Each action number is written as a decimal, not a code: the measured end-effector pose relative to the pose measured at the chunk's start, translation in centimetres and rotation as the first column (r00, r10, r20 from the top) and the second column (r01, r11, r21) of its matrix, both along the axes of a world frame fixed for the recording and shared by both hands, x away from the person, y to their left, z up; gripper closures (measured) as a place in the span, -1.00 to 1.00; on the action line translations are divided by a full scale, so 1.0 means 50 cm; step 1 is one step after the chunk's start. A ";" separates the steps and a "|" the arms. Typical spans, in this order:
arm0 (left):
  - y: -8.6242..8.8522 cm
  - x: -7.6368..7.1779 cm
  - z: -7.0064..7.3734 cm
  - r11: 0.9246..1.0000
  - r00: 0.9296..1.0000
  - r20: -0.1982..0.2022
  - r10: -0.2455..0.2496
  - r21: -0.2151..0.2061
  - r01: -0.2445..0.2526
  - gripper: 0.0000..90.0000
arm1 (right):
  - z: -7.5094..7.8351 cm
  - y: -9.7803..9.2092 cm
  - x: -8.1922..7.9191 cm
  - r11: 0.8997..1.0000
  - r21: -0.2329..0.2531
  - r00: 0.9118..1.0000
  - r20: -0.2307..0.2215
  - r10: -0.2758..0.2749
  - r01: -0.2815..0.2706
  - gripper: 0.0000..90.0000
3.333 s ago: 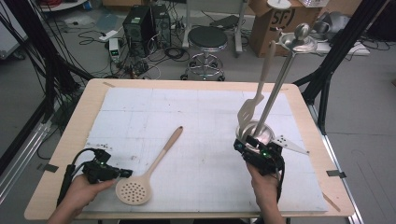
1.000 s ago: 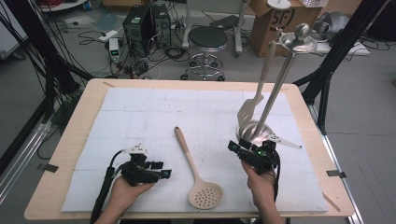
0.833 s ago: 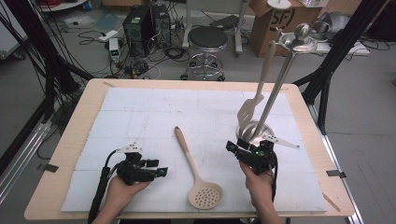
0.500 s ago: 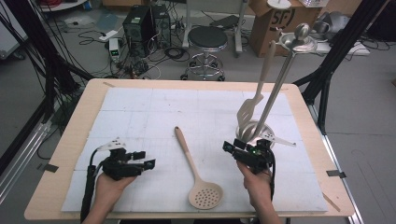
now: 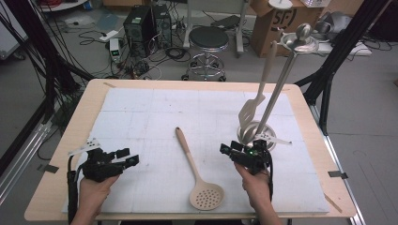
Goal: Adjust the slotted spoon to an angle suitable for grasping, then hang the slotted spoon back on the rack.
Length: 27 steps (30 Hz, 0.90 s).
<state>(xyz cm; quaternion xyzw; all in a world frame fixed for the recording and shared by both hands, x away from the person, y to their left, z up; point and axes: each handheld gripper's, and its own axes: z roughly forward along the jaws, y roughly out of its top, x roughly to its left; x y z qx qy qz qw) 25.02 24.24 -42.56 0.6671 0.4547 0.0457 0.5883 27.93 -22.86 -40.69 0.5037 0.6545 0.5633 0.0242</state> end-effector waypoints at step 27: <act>0.024 -0.028 -0.013 0.999 0.999 0.001 0.034 0.025 -0.034 -0.35 | -0.023 0.089 0.055 0.981 0.042 0.935 -0.298 0.195 -0.191 -0.25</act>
